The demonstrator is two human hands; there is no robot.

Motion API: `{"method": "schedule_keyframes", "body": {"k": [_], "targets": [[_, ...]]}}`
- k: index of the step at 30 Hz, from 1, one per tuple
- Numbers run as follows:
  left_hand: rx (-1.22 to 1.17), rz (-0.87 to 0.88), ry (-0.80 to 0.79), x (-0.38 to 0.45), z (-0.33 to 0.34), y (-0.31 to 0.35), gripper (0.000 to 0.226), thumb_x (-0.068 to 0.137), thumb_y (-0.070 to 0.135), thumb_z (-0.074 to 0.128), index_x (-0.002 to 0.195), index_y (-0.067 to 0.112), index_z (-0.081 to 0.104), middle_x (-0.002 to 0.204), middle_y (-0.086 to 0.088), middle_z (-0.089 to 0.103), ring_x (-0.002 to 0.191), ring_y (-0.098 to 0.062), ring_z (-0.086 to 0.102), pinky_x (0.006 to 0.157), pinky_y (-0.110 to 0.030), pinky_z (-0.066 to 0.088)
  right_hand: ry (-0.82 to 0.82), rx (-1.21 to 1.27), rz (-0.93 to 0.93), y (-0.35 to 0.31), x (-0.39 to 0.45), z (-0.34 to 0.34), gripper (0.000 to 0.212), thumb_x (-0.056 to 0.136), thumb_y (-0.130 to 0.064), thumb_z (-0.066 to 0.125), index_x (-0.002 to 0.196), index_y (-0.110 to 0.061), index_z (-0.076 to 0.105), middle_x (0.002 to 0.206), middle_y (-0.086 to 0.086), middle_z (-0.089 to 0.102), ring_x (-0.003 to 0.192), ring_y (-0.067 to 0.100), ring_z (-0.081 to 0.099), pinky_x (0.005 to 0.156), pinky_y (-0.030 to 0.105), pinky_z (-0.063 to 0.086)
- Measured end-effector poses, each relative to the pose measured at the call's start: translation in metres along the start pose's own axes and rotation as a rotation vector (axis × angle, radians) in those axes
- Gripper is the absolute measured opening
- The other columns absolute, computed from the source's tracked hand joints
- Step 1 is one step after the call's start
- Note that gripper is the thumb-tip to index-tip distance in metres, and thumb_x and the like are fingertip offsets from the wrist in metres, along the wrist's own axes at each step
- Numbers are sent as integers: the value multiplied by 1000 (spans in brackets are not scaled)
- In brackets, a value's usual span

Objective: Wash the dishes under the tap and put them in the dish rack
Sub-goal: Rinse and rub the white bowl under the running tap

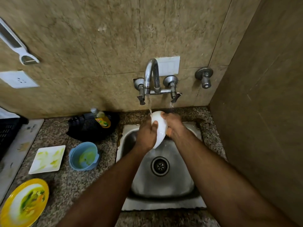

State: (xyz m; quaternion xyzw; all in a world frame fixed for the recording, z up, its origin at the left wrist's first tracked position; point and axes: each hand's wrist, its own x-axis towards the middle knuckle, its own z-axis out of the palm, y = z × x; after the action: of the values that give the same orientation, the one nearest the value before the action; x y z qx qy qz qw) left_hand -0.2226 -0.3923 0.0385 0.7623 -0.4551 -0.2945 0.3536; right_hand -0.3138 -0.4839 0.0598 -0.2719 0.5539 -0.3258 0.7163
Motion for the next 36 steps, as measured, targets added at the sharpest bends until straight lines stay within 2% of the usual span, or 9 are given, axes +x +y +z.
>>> {"method": "schedule_keyframes", "body": {"k": [2,5,8,12,17,20,24,29,36], "targets": [[191,123,22,-2,-3,2,72,101,57,20,161,21,31,166,-12,33,153,-28,31,123,-48,28,-32,77,-12,5,-3,-3,21,98,-6,63,113,9,64,120,30,68,103,43,69,94,57,56],[317,181,-48,6,-7,0,67,97,59,15,160,40,26,165,-9,34,151,-28,33,120,-55,30,-88,251,-16,11,-12,-14,31,100,-2,57,124,17,58,118,32,66,93,40,69,73,46,64],[40,29,-115,15,-15,10,65,99,56,28,160,33,33,168,-3,30,156,-24,24,127,-48,20,-41,235,1,15,-17,-20,26,95,-10,66,117,5,67,117,25,71,90,37,72,60,42,61],[-264,-197,-123,29,-22,5,49,111,30,40,157,15,38,161,-5,39,150,-24,34,125,-33,25,2,262,8,22,-24,-27,29,93,-17,70,118,-2,69,113,21,74,96,39,71,64,48,61],[-610,-401,-53,31,-16,-42,59,88,54,68,138,24,63,138,-4,66,124,-32,63,104,-60,51,43,363,55,14,-26,-38,26,99,-23,64,119,-8,65,105,15,73,90,35,68,68,49,56],[-586,-382,-45,31,-10,-41,63,85,53,68,141,26,60,140,-6,64,123,-32,63,102,-56,53,87,349,51,13,-23,-35,26,98,-24,66,118,-8,67,112,16,73,93,36,68,78,55,56],[-569,-410,-89,19,-14,-13,58,95,58,53,149,37,42,140,-4,59,119,-30,63,96,-58,56,27,172,-95,9,-27,-20,18,95,-16,68,110,-7,72,113,18,74,102,40,70,87,68,55],[-701,-667,-104,15,-16,-3,58,99,65,42,133,23,62,123,-8,71,108,-33,67,79,-44,59,-93,-263,-340,11,-41,-1,23,98,-13,64,118,-9,73,110,9,77,101,31,71,94,52,58],[-875,-669,-136,18,-30,-7,73,99,71,37,130,10,65,118,-22,72,103,-40,70,73,-46,60,-146,-635,-546,21,-50,0,27,95,-18,67,122,-17,69,109,0,76,97,18,71,91,46,59]]}}
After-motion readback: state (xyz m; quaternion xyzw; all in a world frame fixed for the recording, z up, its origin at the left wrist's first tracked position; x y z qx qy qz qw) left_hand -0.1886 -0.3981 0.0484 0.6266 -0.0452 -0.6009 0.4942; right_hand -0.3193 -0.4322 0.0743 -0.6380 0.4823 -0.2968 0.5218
